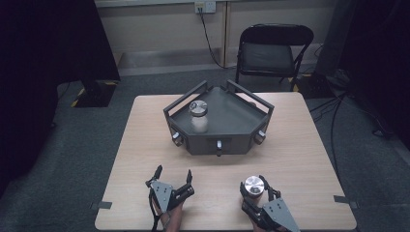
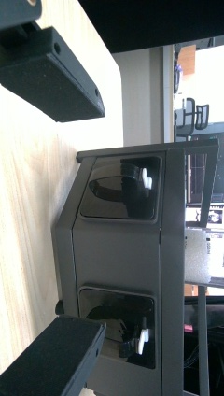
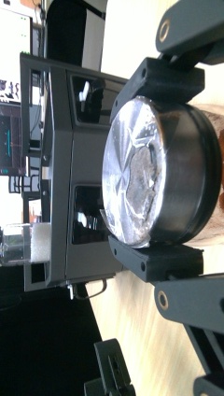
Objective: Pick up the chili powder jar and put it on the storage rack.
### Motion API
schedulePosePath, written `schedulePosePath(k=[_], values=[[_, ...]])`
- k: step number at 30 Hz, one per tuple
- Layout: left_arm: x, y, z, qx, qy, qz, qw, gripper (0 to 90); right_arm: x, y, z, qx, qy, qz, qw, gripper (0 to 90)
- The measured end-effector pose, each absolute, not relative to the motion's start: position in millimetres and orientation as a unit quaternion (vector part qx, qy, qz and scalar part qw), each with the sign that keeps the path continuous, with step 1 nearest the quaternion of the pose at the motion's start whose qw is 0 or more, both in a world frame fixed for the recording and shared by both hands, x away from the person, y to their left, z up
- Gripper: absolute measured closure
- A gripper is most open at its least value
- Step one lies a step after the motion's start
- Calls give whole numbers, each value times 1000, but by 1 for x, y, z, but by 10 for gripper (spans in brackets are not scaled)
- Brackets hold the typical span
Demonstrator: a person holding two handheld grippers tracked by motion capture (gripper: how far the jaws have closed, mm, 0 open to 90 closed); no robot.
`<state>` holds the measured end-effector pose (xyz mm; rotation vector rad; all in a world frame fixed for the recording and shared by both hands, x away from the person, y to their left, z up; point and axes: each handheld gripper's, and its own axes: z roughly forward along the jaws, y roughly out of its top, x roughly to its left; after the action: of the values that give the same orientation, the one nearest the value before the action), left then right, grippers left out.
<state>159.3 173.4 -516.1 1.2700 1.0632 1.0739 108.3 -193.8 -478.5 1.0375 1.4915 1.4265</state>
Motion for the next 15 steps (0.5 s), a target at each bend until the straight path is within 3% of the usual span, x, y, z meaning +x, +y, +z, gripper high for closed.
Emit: schedulePosePath(k=[15], values=[[159, 173, -516, 537, 449, 454, 551, 4, 124, -203, -461, 390, 606, 576, 385, 350]])
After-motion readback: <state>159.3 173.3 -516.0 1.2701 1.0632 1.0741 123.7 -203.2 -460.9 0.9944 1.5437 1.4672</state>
